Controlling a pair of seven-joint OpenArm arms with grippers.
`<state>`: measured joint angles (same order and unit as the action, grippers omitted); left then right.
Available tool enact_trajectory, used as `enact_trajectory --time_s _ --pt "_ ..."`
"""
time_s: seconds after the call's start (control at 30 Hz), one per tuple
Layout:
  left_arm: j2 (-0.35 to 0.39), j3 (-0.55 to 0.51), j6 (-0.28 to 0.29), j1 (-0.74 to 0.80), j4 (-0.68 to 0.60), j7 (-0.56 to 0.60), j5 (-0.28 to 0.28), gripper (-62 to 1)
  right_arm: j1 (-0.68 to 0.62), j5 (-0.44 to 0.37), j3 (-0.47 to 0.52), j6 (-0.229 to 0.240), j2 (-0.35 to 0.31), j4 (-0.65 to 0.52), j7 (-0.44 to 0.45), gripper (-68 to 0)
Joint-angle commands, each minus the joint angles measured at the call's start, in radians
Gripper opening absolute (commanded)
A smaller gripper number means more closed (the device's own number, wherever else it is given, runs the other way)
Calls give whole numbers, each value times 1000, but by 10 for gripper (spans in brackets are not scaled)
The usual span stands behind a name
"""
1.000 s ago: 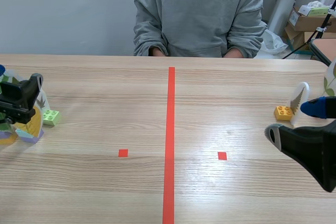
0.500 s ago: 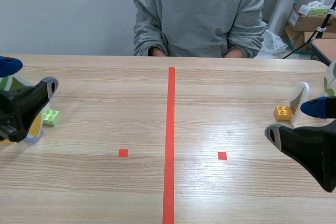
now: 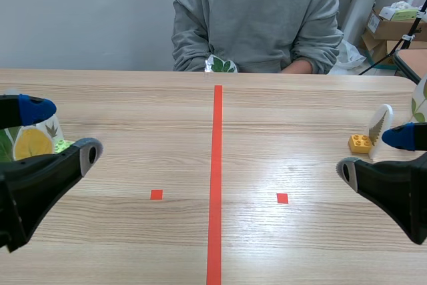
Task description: Do the leaf sorting experiment
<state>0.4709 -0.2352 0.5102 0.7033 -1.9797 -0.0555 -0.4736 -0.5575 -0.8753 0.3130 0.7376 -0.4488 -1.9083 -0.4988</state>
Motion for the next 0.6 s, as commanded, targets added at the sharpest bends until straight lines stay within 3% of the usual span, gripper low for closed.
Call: enact_trajectory --time_s 0.0,0.57 --pt "4 -6 2 13 -28 5 -10 -79 12 -8 5 8 -5 -2 14 -69" --pt "31 0 10 75 -69 6 -10 -80 12 -8 5 8 -6 -2 14 -69"
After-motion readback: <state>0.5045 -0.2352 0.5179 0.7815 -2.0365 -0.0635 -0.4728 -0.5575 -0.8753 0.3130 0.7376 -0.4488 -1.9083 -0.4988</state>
